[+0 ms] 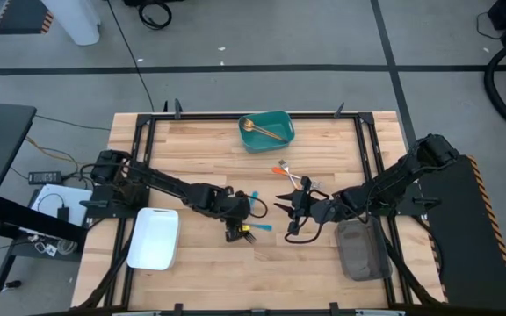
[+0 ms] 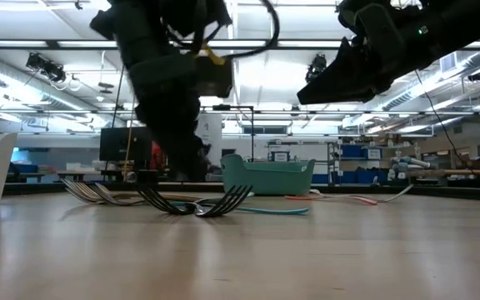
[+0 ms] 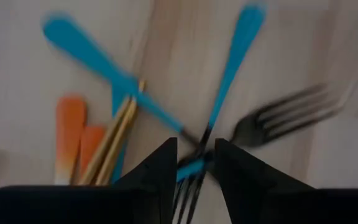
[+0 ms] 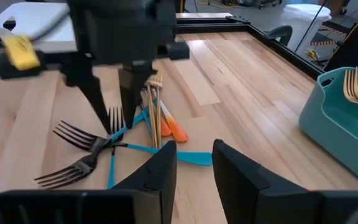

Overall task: Sort silverware by color (type)
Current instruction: Put the blue fork into the white bin

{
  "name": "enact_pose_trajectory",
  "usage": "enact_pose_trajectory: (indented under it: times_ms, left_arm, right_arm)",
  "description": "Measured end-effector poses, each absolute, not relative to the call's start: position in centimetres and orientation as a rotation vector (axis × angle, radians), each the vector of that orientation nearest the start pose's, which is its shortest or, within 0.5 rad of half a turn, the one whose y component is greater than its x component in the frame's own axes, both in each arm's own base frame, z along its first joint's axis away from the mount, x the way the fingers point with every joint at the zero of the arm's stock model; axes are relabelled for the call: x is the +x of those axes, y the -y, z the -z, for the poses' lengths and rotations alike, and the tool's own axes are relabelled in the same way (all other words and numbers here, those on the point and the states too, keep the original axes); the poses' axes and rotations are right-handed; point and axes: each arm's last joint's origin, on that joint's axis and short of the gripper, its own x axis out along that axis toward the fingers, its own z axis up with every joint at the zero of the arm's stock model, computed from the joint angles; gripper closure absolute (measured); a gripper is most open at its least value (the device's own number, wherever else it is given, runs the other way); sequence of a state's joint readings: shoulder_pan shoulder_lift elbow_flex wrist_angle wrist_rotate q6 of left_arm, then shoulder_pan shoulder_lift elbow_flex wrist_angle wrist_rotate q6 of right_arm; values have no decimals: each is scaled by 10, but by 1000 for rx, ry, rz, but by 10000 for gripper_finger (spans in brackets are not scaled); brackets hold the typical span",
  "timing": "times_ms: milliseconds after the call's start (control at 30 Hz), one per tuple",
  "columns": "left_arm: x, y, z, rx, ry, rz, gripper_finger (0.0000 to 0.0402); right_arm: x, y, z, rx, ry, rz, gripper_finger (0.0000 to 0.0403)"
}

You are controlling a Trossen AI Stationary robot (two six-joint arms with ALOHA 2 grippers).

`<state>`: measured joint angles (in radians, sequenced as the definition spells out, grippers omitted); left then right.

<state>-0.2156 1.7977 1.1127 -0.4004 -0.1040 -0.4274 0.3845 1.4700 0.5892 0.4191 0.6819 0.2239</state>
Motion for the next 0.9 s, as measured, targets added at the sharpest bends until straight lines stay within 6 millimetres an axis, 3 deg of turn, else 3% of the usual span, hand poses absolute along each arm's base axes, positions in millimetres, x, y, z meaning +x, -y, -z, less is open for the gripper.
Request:
enact_pose_trajectory:
  times_ms: [100,233,567,900]
  left_arm:
    - [353,82,-178,-140,-1050,-162,286]
    - [361,88,-176,-82,-1060,-228,286]
    - [363,71,-163,-387,-1075,-449,285]
    - [366,77,-147,-485,-1075,-456,251]
  right_arm:
    - [263,-86,-175,-27,-363,336,293]
    - [263,-86,-175,-34,-367,334,293]
    - [262,-89,-175,-40,-375,320,293]
    - [261,-90,-174,-46,-384,318,293]
